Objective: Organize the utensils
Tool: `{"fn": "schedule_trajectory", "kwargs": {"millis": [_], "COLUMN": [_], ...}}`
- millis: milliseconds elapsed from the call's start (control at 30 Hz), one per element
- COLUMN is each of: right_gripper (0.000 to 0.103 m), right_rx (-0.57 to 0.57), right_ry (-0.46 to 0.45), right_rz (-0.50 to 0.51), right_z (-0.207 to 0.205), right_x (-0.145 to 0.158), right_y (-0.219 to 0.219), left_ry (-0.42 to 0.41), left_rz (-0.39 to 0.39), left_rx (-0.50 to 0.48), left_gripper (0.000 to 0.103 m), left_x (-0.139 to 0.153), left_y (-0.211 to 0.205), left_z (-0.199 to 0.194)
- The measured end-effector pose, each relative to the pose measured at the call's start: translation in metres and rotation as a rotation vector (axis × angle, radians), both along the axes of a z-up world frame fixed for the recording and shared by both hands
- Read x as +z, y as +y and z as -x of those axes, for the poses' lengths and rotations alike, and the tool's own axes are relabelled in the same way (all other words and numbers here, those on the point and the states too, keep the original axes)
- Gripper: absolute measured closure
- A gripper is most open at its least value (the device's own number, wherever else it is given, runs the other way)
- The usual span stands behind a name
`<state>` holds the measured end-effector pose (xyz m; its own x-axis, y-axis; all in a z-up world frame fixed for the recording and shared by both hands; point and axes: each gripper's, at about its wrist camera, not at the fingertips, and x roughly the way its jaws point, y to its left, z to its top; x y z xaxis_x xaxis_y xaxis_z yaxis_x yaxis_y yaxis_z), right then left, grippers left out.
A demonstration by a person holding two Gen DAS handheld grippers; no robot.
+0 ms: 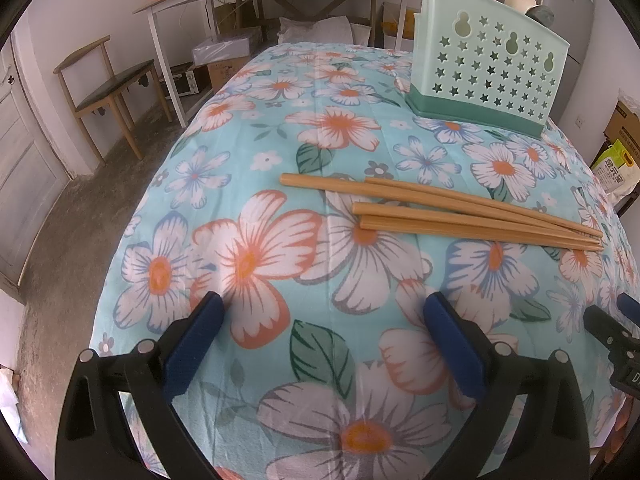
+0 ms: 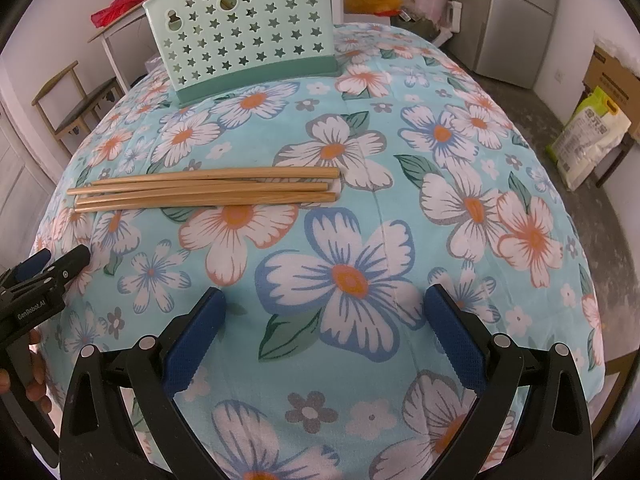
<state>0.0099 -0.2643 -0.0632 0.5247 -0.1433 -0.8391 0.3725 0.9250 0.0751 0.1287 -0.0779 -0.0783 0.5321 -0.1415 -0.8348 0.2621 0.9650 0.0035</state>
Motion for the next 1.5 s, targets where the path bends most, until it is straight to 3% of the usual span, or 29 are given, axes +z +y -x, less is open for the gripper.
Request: {"fn": "schedule_trajectory", "kwargs": {"millis": [667, 1500], "right_gripper": [0.008, 0.008], "right_rx": [0.024, 0.030], "right_ry": [-0.052, -0.037], "right_rz": [0.023, 0.037], "right_z": [0.005, 0.004], "right_x": [0.000, 0.000], "right_y": [0.005, 0.015], "left_ry": [-0.018, -0.082], "left_rz": [0.010, 0.018], "left_rx": [-0.010, -0.033], "left_gripper": [0.004, 0.004], "left_x": [0.001, -0.003], "left_y": [0.000, -0.001], "left_z": [0.001, 0.003]}}
